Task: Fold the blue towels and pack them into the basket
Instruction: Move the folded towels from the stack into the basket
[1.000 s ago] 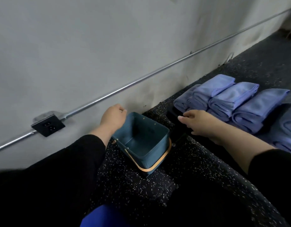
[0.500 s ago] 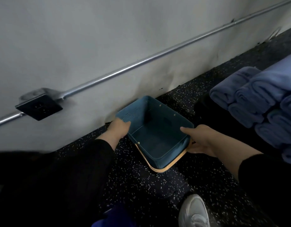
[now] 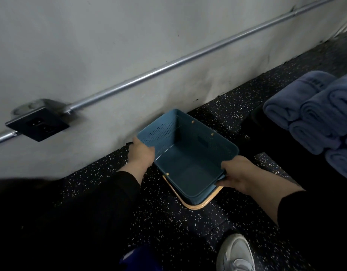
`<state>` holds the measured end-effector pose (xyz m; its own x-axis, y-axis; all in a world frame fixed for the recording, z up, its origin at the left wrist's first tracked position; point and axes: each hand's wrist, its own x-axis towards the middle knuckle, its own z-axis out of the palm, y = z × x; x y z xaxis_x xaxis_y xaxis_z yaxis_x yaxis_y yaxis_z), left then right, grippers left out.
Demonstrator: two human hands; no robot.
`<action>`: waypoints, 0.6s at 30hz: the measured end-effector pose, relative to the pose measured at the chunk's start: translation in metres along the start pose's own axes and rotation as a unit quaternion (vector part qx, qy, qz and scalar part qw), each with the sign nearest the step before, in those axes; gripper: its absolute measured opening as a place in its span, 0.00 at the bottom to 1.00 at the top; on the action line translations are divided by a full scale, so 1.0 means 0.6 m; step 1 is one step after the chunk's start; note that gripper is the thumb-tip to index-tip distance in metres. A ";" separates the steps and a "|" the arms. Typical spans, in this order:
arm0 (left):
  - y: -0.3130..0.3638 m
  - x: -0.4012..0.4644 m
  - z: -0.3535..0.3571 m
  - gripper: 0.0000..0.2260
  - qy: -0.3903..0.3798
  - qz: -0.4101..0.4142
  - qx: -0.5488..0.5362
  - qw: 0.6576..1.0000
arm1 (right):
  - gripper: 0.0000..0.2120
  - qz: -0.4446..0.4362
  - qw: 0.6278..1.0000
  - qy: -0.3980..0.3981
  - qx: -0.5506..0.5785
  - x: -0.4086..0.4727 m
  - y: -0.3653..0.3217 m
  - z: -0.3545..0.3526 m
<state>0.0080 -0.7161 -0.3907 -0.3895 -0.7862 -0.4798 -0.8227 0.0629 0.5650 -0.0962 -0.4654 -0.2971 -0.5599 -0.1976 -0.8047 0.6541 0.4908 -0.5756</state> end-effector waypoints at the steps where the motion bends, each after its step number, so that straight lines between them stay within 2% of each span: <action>1: 0.001 0.007 -0.012 0.26 0.012 0.018 0.031 0.999 | 0.11 -0.004 1.000 -0.003 -0.008 -0.005 -0.001 -0.003; 5: 0.017 0.009 -0.069 0.17 0.020 0.067 0.140 0.988 | 0.14 -0.014 0.999 -0.018 -0.034 -0.037 -0.009 -0.015; 8: 0.028 0.002 -0.107 0.15 0.022 0.123 0.205 0.971 | 0.16 -0.020 0.999 -0.030 -0.038 -0.066 -0.016 -0.021; 18: 0.093 -0.087 -0.228 0.06 0.059 0.233 0.188 0.952 | 0.11 -0.083 0.995 -0.029 -0.047 -0.214 -0.055 -0.060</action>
<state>0.0391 -0.7557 -0.2422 -0.7180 -0.6811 -0.1436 -0.6703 0.6210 0.4062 -0.0642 -0.4258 -0.1695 -0.6238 -0.3301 -0.7084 0.5028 0.5244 -0.6871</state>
